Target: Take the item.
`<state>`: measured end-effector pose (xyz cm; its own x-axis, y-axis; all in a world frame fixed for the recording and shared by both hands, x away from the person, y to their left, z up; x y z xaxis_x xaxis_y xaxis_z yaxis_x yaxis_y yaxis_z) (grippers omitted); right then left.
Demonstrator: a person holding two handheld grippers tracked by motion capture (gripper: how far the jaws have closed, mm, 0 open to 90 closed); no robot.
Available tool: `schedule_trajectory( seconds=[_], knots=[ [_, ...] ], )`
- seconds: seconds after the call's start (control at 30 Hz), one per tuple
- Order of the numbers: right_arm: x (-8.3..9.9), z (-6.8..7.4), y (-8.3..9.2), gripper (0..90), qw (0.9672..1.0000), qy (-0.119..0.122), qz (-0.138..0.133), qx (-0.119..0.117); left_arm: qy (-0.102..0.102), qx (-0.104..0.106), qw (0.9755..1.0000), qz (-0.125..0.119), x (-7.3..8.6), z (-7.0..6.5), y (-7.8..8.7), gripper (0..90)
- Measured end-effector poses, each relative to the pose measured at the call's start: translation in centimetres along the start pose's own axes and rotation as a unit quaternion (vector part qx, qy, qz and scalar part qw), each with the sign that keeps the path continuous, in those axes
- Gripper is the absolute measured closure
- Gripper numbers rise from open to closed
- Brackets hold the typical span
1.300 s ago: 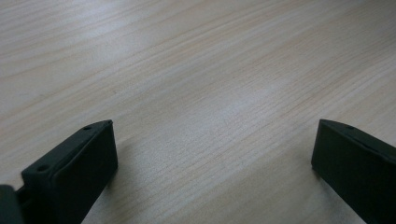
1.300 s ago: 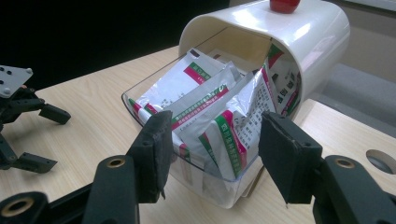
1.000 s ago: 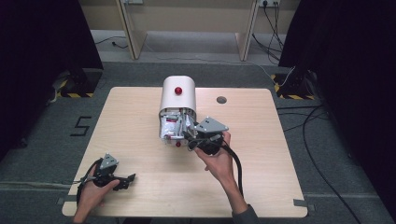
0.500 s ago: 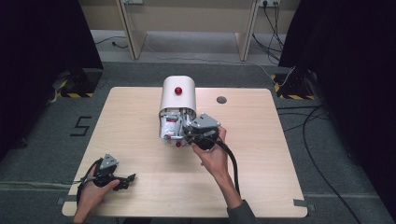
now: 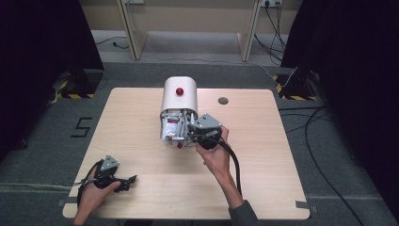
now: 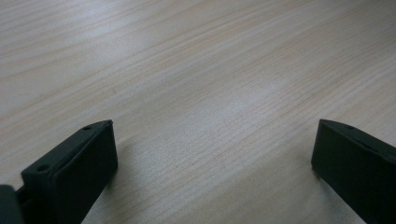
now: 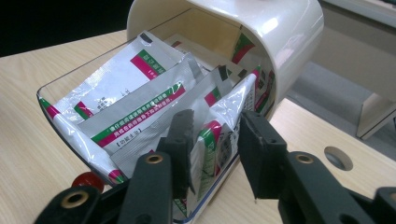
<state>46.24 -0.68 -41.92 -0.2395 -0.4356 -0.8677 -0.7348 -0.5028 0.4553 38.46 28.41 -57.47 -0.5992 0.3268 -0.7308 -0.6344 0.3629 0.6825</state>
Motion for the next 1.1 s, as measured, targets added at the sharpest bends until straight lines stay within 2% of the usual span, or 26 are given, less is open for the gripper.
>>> schedule_trajectory(
  seconds=[0.2, 0.33, 0.5, 0.6, 0.77, 0.9, 1.1],
  knots=[
    [0.0, 0.1, 0.1, 75.1, 0.9999, 0.015, 0.0, 0.001, 0.0, 0.0, 1.0, 0.0, 0.0, 0.0, 0.0, 0.0],
    [-0.2, 0.1, 0.3, 78.4, 0.9998, 0.018, -0.009, 0.002, 0.0, 0.0, 1.0, 0.0, 0.0, 0.0, 0.0, 0.0],
    [-0.6, 0.3, 1.2, 79.9, 0.9995, 0.009, -0.028, -0.009, 0.0, 0.0, 1.0, 0.0, 0.0, 0.0, 0.0, 0.0],
    [-1.1, 0.3, 2.0, 80.7, 0.9992, 0.013, -0.038, -0.006, 0.0, 0.0, 1.0, 0.0, 0.0, 0.0, 0.0, 0.0],
    [-1.3, 0.1, 2.6, 82.1, 0.9986, 0.003, -0.05, -0.019, 0.0, 0.0, 1.0, 0.0, 0.0, 0.0, 0.0, 0.0],
    [-1.6, 0.2, 3.3, 84.3, 0.9972, -0.006, -0.068, -0.03, 0.0, 0.0, 1.0, 0.0, 0.0, 0.0, 0.0, 0.0],
    [-2.0, 0.2, 4.7, 85.1, 0.9955, -0.008, -0.089, -0.033, 0.0, 0.0, 1.0, 0.0, 0.0, 0.0, 0.0, 0.0]
  ],
)
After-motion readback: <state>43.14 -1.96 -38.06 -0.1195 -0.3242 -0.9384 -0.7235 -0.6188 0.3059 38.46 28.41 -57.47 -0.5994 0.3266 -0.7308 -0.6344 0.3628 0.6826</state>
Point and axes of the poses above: each handheld gripper's, and its own axes: y roughly backward along the jaws, x roughly out of its underside, z roughly to its left, the point moved 7 cm from there along -y, roughly forward along the jaws, and after that the axes turned 1 degree about -x, right-handed, at the moved point
